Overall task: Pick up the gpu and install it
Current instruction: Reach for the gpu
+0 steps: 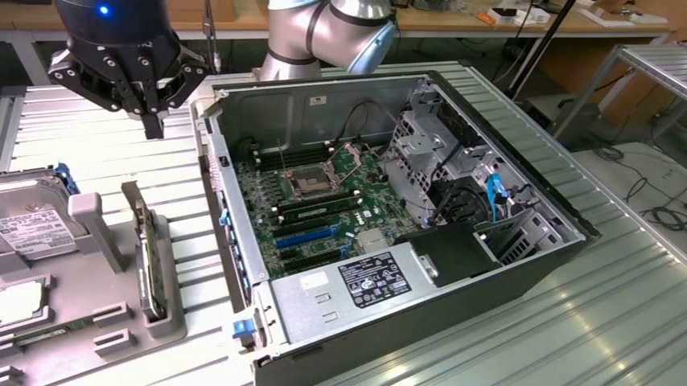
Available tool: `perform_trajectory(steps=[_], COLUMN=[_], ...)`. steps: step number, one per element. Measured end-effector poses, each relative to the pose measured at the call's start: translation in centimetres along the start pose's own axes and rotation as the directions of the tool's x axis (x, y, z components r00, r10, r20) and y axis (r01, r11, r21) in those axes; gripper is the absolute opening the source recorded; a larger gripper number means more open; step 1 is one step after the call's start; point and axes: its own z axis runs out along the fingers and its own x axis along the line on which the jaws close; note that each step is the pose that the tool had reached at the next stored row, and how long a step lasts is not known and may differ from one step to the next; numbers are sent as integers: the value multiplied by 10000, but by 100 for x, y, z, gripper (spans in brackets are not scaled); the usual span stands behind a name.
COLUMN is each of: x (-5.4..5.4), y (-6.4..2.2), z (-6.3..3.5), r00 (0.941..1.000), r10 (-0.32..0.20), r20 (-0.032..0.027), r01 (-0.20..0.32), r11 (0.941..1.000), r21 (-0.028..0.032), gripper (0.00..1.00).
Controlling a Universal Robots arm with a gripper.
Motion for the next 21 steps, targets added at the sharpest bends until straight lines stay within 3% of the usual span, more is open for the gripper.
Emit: perform_trajectory(steps=[21], x=[236], y=[-28], z=[-8], r00=[10000], r10=[-1], r20=[0], r01=[1], r11=[10000], r21=[0], gripper=[11])
